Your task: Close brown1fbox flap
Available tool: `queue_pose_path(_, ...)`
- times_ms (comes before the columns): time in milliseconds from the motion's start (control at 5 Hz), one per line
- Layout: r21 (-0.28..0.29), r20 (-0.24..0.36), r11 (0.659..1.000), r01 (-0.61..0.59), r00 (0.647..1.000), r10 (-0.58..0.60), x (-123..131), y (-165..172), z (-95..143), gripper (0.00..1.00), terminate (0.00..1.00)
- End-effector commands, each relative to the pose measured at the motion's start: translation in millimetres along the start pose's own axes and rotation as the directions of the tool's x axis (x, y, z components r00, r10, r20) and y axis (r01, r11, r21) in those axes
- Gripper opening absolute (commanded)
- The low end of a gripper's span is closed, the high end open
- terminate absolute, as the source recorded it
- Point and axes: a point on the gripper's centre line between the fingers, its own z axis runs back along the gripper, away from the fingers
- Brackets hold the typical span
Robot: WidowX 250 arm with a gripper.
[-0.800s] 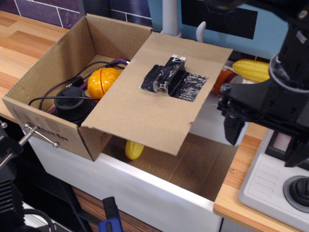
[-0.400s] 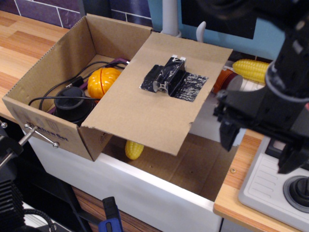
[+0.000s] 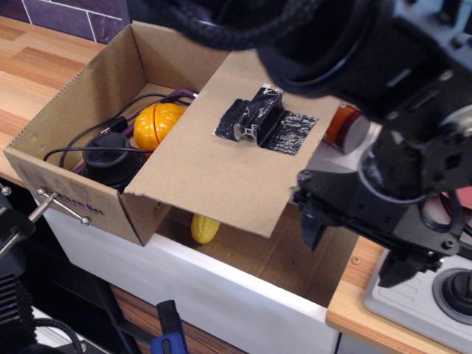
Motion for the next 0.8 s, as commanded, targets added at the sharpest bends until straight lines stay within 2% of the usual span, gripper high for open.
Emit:
queue_pose_path(0,0.032,0.026,0.999,0.003,1.000,-0.004,13,7,-16,1.00,0.00)
queue_pose_path(200,0.102,0.023,0.995,-0.008,1.000,0.006,38,9,-27,1.00,0.00)
queue_pose_path(400,0.146,0.016,0.989,0.010,1.000,-0.012,45,13,-30,1.00,0.00)
queue_pose_path(600,0.167,-0.004,0.985,0.045,0.999,-0.045,48,26,-24,1.00,0.00)
